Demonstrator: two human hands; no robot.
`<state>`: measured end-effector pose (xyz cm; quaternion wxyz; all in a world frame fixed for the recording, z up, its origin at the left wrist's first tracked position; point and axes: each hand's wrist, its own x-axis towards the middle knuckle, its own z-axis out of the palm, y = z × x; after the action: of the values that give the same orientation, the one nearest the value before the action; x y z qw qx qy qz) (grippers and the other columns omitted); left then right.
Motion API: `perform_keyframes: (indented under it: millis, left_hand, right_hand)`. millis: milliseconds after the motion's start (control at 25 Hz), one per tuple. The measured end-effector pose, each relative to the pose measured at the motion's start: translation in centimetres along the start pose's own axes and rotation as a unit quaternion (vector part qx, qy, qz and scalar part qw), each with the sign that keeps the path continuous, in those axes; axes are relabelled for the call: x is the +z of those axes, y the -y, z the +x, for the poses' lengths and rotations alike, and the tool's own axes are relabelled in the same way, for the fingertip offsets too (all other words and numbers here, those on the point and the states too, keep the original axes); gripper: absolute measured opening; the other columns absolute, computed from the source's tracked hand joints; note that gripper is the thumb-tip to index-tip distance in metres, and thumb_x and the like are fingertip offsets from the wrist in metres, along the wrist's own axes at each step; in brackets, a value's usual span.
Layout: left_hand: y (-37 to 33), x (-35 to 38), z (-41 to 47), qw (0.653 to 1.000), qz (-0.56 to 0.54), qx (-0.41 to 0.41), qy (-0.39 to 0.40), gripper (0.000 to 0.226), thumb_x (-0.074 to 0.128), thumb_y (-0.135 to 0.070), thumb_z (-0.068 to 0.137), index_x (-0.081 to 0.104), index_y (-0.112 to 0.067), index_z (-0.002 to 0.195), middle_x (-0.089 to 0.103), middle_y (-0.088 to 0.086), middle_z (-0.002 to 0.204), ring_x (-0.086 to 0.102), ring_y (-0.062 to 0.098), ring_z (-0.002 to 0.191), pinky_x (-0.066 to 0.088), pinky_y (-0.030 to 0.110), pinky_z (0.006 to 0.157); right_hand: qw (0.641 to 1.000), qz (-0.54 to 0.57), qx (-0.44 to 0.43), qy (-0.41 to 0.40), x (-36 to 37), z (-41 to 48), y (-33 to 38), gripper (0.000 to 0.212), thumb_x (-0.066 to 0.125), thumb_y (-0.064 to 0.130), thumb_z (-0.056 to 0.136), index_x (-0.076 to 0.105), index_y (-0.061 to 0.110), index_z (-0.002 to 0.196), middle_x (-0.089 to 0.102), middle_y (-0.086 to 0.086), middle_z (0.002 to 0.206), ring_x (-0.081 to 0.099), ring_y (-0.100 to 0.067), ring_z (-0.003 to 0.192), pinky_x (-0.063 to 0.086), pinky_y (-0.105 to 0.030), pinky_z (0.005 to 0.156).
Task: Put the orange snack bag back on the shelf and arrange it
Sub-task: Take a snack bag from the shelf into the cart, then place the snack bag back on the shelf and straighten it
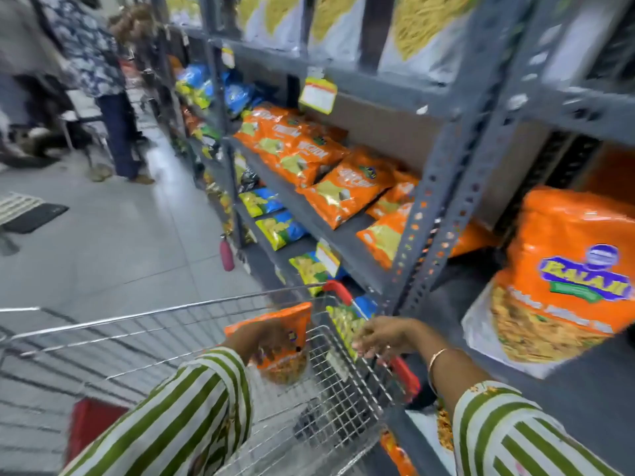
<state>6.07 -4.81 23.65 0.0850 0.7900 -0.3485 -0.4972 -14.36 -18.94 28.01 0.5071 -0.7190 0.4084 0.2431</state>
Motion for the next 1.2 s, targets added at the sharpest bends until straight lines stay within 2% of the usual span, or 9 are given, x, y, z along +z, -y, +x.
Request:
perform_keyframes:
  millis: [160, 280, 400, 440, 520, 720, 880, 1080, 1200]
  left_hand:
    - [7.5, 1.7, 3.5, 0.993, -0.055, -0.103, -0.018, 0.055, 0.069, -0.047, 0.067, 0.055, -0.016, 0.110, 0.060, 0.007, 0.095, 0.059, 0.023, 0.078, 0.050, 0.034, 0.060]
    - [9.5, 3.6, 7.0, 0.995, -0.059, -0.024, -0.072, 0.067, 0.062, -0.017, 0.083, 0.027, -0.008, 0.140, 0.043, 0.014, 0.140, 0.047, 0.020, 0.121, 0.035, 0.027, 0.097]
    - [12.8, 5.5, 12.5, 0.977, -0.179, -0.004, -0.114, 0.083, 0.072, -0.008, 0.072, 0.026, -0.012, 0.140, 0.039, 0.009, 0.143, 0.038, 0.011, 0.120, 0.034, 0.029, 0.105]
    - [14.0, 6.3, 14.2, 0.967, -0.215, -0.001, -0.135, 0.087, 0.077, -0.010, 0.066, 0.030, -0.013, 0.139, 0.041, 0.010, 0.142, 0.040, 0.017, 0.124, 0.037, 0.035, 0.108]
    - [15.1, 7.9, 16.3, 0.956, -0.251, 0.003, -0.154, 0.080, 0.080, -0.009, 0.061, 0.042, -0.010, 0.131, 0.051, 0.010, 0.133, 0.045, 0.026, 0.124, 0.039, 0.036, 0.103]
    - [13.7, 9.5, 17.5, 0.921, -0.329, 0.005, -0.210, 0.053, 0.077, 0.001, 0.063, 0.058, 0.001, 0.113, 0.065, 0.016, 0.115, 0.058, 0.018, 0.098, 0.044, 0.028, 0.085]
    - [12.9, 8.4, 15.3, 0.927, -0.316, 0.026, -0.199, 0.054, 0.077, 0.002, 0.062, 0.057, 0.000, 0.113, 0.064, 0.019, 0.117, 0.060, 0.030, 0.109, 0.047, 0.037, 0.093]
    - [9.2, 5.3, 9.0, 0.938, -0.276, 0.090, -0.191, 0.054, 0.076, -0.003, 0.065, 0.055, -0.004, 0.115, 0.064, 0.015, 0.117, 0.059, 0.027, 0.110, 0.045, 0.041, 0.100]
    - [5.4, 3.6, 3.0, 0.937, -0.254, 0.142, -0.193, 0.051, 0.073, -0.001, 0.068, 0.054, -0.004, 0.116, 0.063, 0.011, 0.113, 0.055, 0.017, 0.100, 0.043, 0.032, 0.091]
  right_hand:
    - [0.997, -0.055, -0.012, -0.043, 3.9, 10.8, -0.7, 0.044, 0.071, 0.018, 0.077, 0.054, 0.002, 0.114, 0.052, -0.008, 0.097, 0.050, -0.018, 0.087, 0.039, -0.024, 0.059]
    - [0.998, -0.036, -0.041, -0.040, 6.0, 18.6, -2.1, 0.036, 0.075, 0.013, 0.074, 0.051, 0.021, 0.101, 0.047, 0.007, 0.093, 0.051, -0.008, 0.082, 0.043, -0.016, 0.062]
    - [0.994, -0.011, -0.086, -0.061, 7.7, 23.6, -2.6, 0.073, 0.075, -0.001, 0.069, 0.039, 0.009, 0.132, 0.047, -0.005, 0.133, 0.048, -0.024, 0.122, 0.047, -0.035, 0.096]
    - [0.993, 0.009, -0.096, -0.069, 8.3, 24.7, -2.8, 0.077, 0.075, -0.004, 0.069, 0.036, 0.005, 0.135, 0.045, -0.007, 0.136, 0.043, -0.025, 0.127, 0.043, -0.030, 0.097]
    - [0.993, 0.047, -0.092, -0.065, 9.0, 26.0, -2.9, 0.077, 0.070, -0.012, 0.069, 0.033, 0.003, 0.135, 0.045, -0.004, 0.130, 0.041, -0.020, 0.124, 0.037, -0.017, 0.087]
    - [0.987, 0.054, -0.091, -0.122, 10.0, 28.1, -3.6, 0.073, 0.076, -0.011, 0.062, 0.046, 0.001, 0.128, 0.057, -0.016, 0.131, 0.051, -0.030, 0.123, 0.036, -0.026, 0.091]
    - [0.985, 0.034, -0.093, -0.144, 9.9, 25.3, -2.8, 0.070, 0.079, -0.002, 0.063, 0.050, 0.002, 0.126, 0.061, -0.018, 0.126, 0.058, -0.030, 0.115, 0.044, -0.034, 0.096]
    - [0.973, 0.065, -0.115, -0.191, 8.1, 17.8, -0.7, 0.064, 0.080, -0.003, 0.061, 0.055, -0.002, 0.120, 0.061, -0.017, 0.125, 0.057, -0.030, 0.116, 0.045, -0.036, 0.099]
    - [0.958, 0.098, -0.153, -0.222, 6.5, 11.1, 0.4, 0.062, 0.077, -0.009, 0.062, 0.055, -0.005, 0.119, 0.063, -0.015, 0.120, 0.059, -0.026, 0.110, 0.048, -0.020, 0.089]
